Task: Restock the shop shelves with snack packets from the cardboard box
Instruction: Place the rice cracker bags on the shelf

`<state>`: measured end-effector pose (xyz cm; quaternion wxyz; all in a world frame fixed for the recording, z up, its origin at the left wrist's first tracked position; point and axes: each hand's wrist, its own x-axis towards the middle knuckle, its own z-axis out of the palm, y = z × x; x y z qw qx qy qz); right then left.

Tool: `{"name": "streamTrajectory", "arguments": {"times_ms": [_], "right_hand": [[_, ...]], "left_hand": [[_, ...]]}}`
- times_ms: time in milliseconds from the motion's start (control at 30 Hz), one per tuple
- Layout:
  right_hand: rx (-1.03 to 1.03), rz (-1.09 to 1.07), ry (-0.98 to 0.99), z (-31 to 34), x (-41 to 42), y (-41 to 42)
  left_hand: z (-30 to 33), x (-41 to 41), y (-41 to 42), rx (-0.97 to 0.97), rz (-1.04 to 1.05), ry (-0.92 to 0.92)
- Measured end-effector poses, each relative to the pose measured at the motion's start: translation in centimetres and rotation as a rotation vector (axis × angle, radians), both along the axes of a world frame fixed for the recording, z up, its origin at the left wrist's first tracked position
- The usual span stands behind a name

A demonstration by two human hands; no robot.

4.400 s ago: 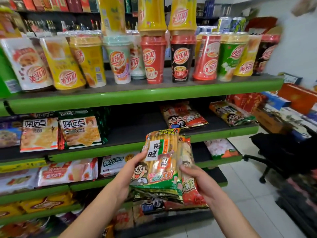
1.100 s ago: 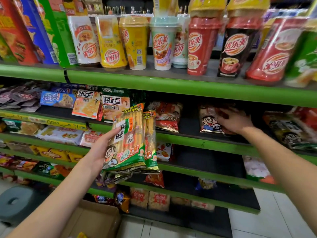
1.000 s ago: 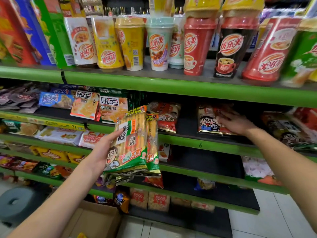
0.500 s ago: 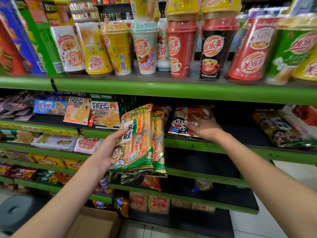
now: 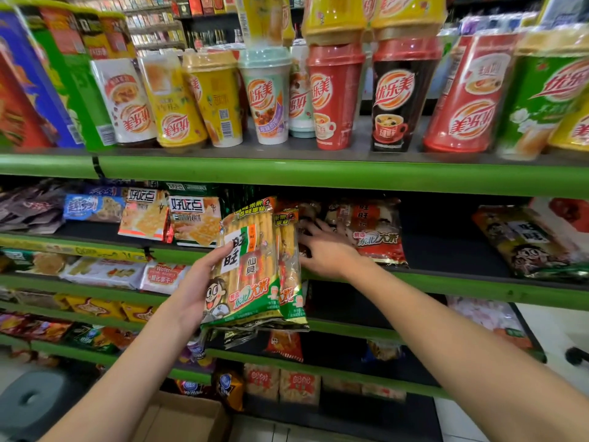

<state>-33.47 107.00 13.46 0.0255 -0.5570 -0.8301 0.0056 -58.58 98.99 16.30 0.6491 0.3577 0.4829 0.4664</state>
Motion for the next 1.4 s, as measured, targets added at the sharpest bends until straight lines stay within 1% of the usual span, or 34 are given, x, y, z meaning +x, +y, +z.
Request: {"name": "streamTrajectory", "arguments": {"times_ms": [67, 167, 267, 333, 367, 400, 433, 500, 533, 567, 600, 633, 667, 733, 800, 833, 933, 967, 1100, 1233, 1400], "right_hand": [[0.008, -0.014, -0.006, -0.1, 0.3, 0.5], [-0.009, -0.006, -0.026, -0.2, 1.5, 1.2], [-0.019, 0.018, -0.009, 0.0, 2.5, 1.3], [-0.029, 0.025, 0.034, 0.3, 2.7, 0.9], [-0.026, 0.016, 0.105, 0.5, 2.7, 0.4], [-0.014, -0.011, 0.229, 0.6, 2.8, -0.2], [0.009, -0.061, 0.400, 0.8, 2.9, -0.9], [0.044, -0.216, 0.804, 1.2, 3.3, -3.0], [0.017, -0.296, 1.005, 1.5, 3.6, -4.2], [-0.065, -0.353, 1.188, 1.8, 3.8, -5.5], [-0.193, -0.376, 1.326, 2.0, 4.1, -6.7], [-0.332, -0.375, 1.399, 2.1, 4.5, -7.9], [-0.454, -0.366, 1.410, 2.1, 4.8, -9.0], [-0.612, -0.354, 1.400, 1.7, 5.6, -10.8], [-0.682, -0.359, 1.440, 0.8, 6.6, -12.2], [-0.685, -0.369, 1.480, 0.3, 7.2, -12.9], [-0.591, -0.402, 1.640, -1.1, 8.9, -14.8], [-0.543, -0.424, 1.662, -1.5, 9.6, -15.4], [-0.405, -0.486, 1.657, -1.6, 12.8, -17.8], [-0.376, -0.543, 1.659, -0.8, 15.4, -19.8], [-0.324, -0.632, 1.687, -0.3, 17.3, -21.0]], "left_hand": [[0.0, -0.3, -0.1, -0.015, -0.012, -0.030], [0.0, 0.0, -0.2, 0.012, -0.008, -0.014], [-0.1, 0.6, 0.1, -0.001, -0.032, -0.011], [-0.1, 1.0, 0.5, -0.004, -0.044, -0.010], [0.0, 1.3, 0.6, -0.013, -0.057, -0.022], [0.1, 1.5, 0.8, -0.023, -0.071, -0.038], [0.2, 1.7, 1.0, -0.030, -0.084, -0.060], [0.3, 2.1, 1.3, -0.034, -0.109, -0.076], [0.2, 2.4, 1.4, -0.033, -0.119, -0.073], [0.3, 2.9, 1.5, -0.030, -0.137, -0.082], [0.3, 3.6, 1.6, -0.032, -0.149, -0.094], [0.3, 4.3, 1.6, -0.035, -0.161, -0.104], [0.2, 5.1, 1.6, -0.041, -0.172, -0.104], [0.1, 6.8, 1.5, -0.064, -0.203, -0.104], [0.1, 8.4, 1.2, -0.073, -0.246, -0.096], [0.1, 9.2, 0.9, -0.076, -0.262, -0.091], [0.1, 11.4, 0.1, -0.082, -0.309, -0.084], [0.0, 11.9, -0.1, -0.085, -0.318, -0.077], [-0.3, 13.3, -1.0, -0.094, -0.297, -0.076], [-0.9, 14.2, -1.6, -0.086, -0.210, -0.084], [-0.9, 15.9, -2.0, -0.108, -0.247, -0.053]]}}
